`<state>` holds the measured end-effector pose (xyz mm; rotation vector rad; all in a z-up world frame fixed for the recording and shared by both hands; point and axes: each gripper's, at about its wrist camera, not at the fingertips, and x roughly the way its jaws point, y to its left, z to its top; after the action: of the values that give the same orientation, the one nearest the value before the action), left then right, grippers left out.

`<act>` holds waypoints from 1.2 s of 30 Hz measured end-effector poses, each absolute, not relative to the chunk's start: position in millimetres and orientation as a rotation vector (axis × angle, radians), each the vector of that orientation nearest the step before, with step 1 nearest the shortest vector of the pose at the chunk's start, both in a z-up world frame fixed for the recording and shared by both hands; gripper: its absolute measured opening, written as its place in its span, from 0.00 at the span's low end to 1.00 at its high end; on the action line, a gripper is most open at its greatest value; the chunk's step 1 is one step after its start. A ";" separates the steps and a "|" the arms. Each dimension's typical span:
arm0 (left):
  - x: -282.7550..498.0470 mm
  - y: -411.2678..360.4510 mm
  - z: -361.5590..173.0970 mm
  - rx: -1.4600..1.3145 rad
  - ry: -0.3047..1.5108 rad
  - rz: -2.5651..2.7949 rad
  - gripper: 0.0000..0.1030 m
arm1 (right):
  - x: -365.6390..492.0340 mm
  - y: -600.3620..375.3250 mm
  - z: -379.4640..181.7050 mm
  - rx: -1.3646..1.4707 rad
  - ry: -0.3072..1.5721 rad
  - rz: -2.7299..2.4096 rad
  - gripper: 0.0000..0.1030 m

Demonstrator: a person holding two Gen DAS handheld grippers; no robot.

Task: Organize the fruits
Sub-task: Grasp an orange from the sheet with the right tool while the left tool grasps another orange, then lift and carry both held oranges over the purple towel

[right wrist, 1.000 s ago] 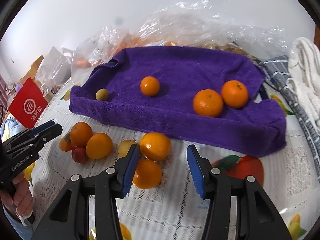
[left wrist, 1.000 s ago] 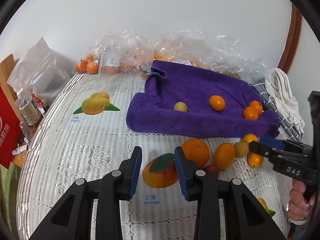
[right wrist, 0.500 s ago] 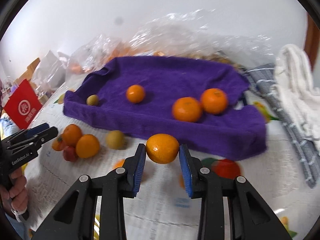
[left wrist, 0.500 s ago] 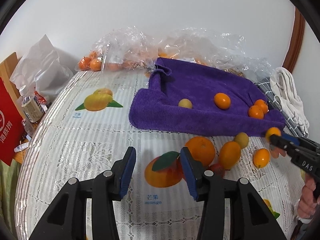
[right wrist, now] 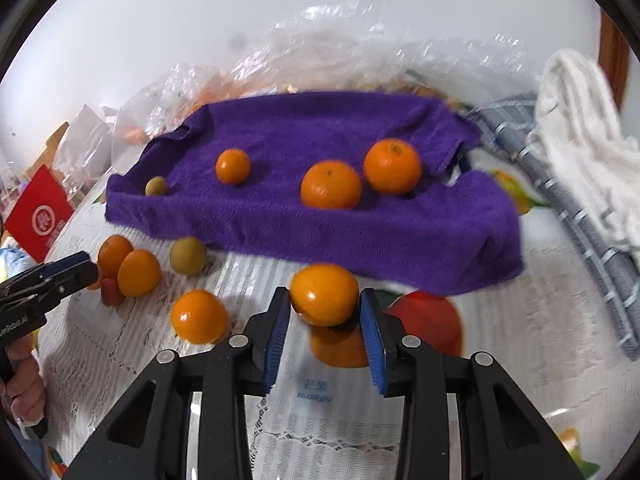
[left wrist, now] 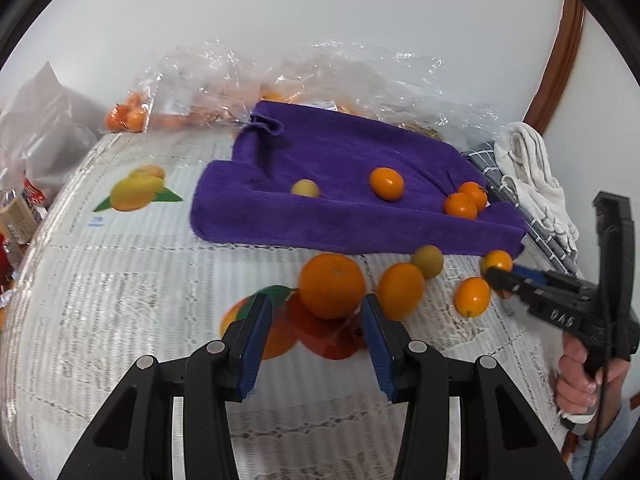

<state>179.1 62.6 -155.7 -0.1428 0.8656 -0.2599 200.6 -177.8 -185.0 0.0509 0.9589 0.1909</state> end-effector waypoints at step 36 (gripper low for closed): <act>191.2 60.6 -146.8 -0.220 0.771 -0.166 0.37 | 192.0 -183.8 -172.0 0.079 0.856 0.178 0.35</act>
<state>191.2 60.6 -146.8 -0.2198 0.7713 -0.1659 192.0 -183.8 -172.0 0.0788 0.8564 0.1783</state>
